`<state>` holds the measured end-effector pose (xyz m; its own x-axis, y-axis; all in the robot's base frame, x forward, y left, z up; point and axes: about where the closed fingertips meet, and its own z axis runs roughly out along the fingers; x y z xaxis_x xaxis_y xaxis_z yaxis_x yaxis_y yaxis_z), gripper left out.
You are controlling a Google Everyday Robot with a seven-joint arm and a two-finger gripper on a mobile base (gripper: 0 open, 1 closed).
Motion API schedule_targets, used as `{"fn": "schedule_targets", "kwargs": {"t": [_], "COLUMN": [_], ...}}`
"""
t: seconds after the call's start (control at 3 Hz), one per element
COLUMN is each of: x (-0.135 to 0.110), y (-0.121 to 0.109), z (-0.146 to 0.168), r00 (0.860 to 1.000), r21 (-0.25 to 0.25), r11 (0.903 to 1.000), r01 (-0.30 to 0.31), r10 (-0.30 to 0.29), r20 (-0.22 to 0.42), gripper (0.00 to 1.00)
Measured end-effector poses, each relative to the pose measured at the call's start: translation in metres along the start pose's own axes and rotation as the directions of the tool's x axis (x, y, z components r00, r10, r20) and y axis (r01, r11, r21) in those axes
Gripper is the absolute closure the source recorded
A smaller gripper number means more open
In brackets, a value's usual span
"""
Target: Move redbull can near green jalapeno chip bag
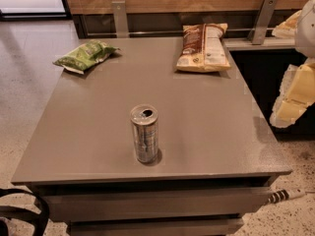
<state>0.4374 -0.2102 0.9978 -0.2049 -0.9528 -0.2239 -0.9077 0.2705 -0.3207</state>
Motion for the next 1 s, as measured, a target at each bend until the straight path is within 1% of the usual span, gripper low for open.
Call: {"fn": "schedule_targets", "kwargs": {"t": [0.33,0.67,1.0], "x": [0.0000,-0.0018,-0.0060], "y": [0.0000,0.0017,0.0083], "z": [0.0000,-0.0005,0.0025], "r00": [1.000,1.000,0.995], "r21": [0.000,-0.002,-0.022], "r11": [1.0000,1.0000,0.9997], "r01": [0.000,-0.001,-0.007], "r10": [0.000,0.001,0.009], "r20": [0.000,0.021,0.095], "gripper": [0.00,0.00,0.00]}}
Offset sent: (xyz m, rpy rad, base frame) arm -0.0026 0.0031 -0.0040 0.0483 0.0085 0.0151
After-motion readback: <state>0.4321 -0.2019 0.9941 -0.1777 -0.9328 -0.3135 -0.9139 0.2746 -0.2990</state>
